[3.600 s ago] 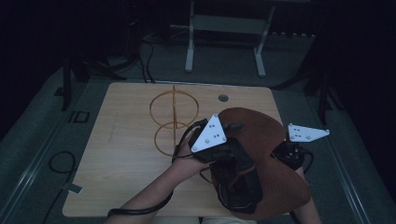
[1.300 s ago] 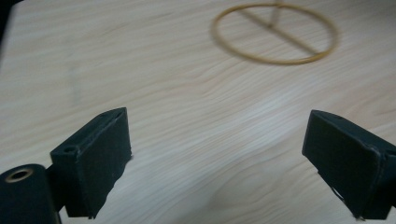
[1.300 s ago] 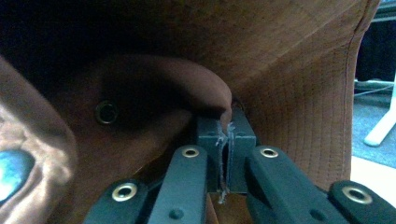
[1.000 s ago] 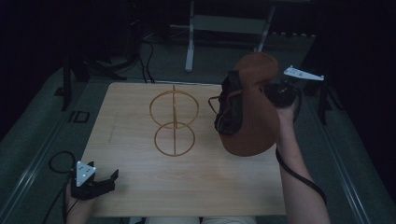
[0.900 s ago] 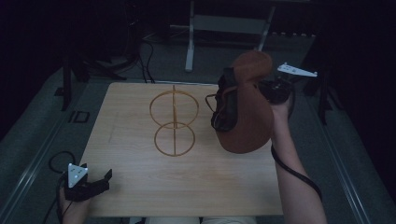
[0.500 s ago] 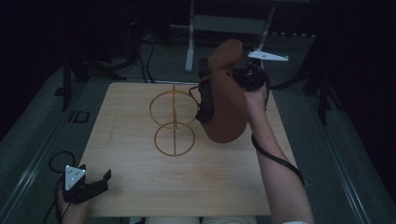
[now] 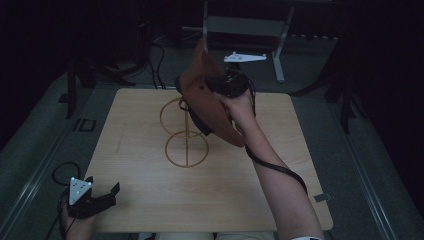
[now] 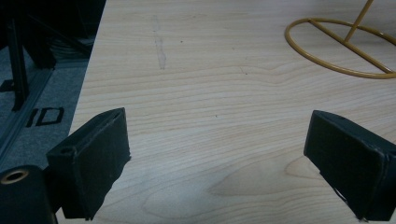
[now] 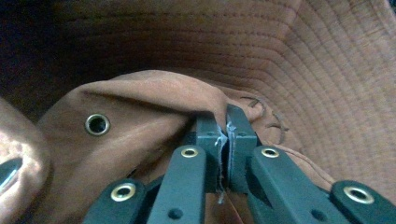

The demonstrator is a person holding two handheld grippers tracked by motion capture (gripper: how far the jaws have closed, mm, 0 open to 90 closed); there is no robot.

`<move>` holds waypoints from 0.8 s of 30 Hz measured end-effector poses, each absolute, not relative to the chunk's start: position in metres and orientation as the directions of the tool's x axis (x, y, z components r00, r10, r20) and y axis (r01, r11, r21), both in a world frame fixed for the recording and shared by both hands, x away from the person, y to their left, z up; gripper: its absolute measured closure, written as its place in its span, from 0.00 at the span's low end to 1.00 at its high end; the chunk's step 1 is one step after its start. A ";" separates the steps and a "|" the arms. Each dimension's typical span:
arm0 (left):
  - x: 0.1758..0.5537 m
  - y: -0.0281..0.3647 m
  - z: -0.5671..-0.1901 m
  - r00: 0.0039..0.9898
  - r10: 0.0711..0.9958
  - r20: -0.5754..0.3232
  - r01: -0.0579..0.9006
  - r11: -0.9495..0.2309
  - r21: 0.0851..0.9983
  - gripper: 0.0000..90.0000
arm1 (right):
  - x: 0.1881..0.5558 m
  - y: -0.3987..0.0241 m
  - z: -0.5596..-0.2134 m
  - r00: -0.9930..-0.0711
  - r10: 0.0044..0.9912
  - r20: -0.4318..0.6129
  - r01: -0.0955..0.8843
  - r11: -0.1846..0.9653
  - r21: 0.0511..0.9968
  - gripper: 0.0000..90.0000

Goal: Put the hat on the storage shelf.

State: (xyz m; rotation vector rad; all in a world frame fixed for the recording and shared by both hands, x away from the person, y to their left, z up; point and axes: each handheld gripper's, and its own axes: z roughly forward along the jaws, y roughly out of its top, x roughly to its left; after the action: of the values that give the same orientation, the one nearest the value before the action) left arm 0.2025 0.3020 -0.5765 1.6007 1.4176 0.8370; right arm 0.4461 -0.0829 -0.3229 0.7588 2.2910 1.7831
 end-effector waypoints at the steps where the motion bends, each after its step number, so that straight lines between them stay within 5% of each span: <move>1: 0.202 0.302 -0.576 0.144 0.989 -0.038 0.443 -0.030 0.896 0.08 | 0.447 -0.078 -0.325 -0.866 0.465 0.184 0.301 0.190 0.934 0.96; 16: 0.203 0.305 -0.577 0.138 0.989 -0.049 0.445 -0.018 0.895 0.09 | 0.443 -0.032 -0.341 -0.888 0.445 0.113 0.281 0.331 0.901 0.92; 24: 0.203 0.305 -0.577 0.142 0.989 -0.049 0.446 -0.019 0.895 0.09 | 0.441 -0.012 -0.344 -0.896 0.438 0.075 0.263 0.386 0.884 0.68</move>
State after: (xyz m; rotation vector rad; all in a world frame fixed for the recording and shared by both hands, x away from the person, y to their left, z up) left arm 0.2030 0.3046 -0.5774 1.5935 1.4245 0.8290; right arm 0.4414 -0.0124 -0.3438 0.6306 2.4689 1.5260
